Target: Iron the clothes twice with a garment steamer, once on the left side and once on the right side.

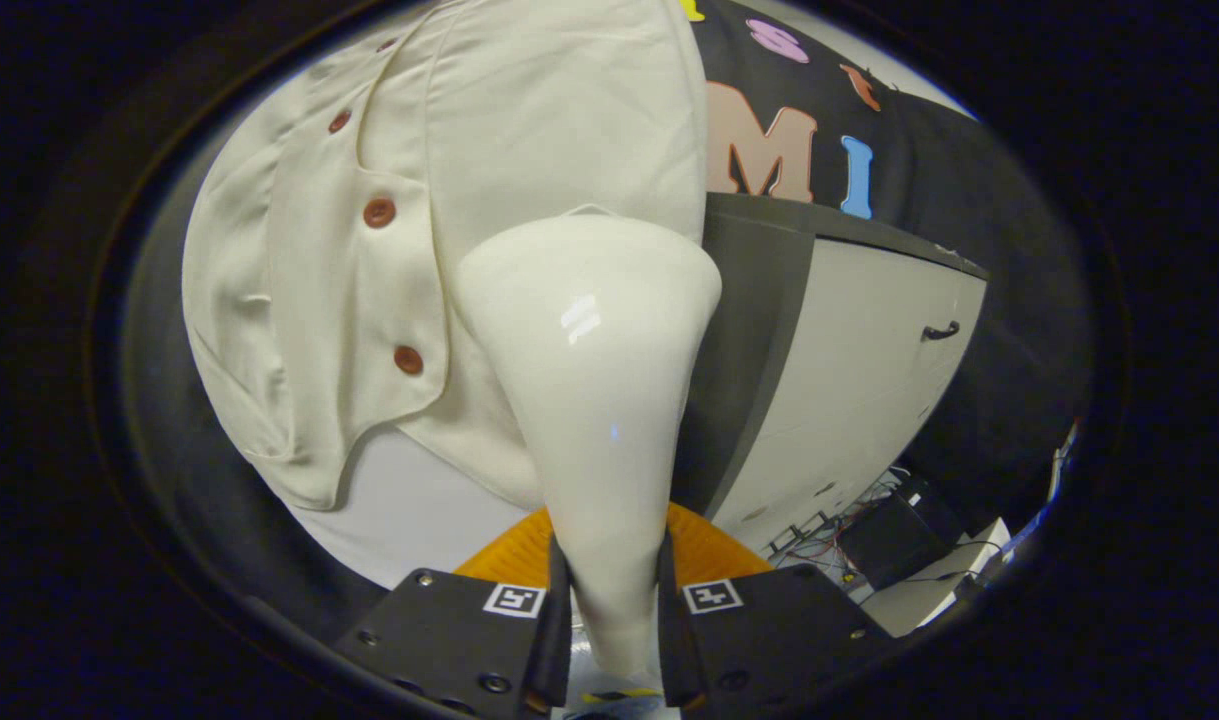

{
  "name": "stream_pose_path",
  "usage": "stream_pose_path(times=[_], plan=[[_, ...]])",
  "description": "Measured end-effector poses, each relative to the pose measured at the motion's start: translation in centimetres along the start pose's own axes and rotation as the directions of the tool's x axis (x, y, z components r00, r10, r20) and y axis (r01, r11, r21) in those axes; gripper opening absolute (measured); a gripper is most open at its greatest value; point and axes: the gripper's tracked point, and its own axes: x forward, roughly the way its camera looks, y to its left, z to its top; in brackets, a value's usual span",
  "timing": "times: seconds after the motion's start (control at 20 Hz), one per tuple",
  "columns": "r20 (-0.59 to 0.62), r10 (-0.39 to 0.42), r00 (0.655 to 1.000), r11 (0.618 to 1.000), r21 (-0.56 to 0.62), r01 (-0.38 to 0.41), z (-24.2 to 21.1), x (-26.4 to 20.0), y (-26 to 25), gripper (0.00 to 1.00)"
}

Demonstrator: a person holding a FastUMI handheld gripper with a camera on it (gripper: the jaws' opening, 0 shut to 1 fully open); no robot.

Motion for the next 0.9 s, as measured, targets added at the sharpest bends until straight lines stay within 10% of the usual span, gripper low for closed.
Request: stream_pose_path(times=[0.9], plan=[[-0.174,0.034,0.984,0.999,0.022,-0.031,-8.5,-1.3,1.2,0.36]])
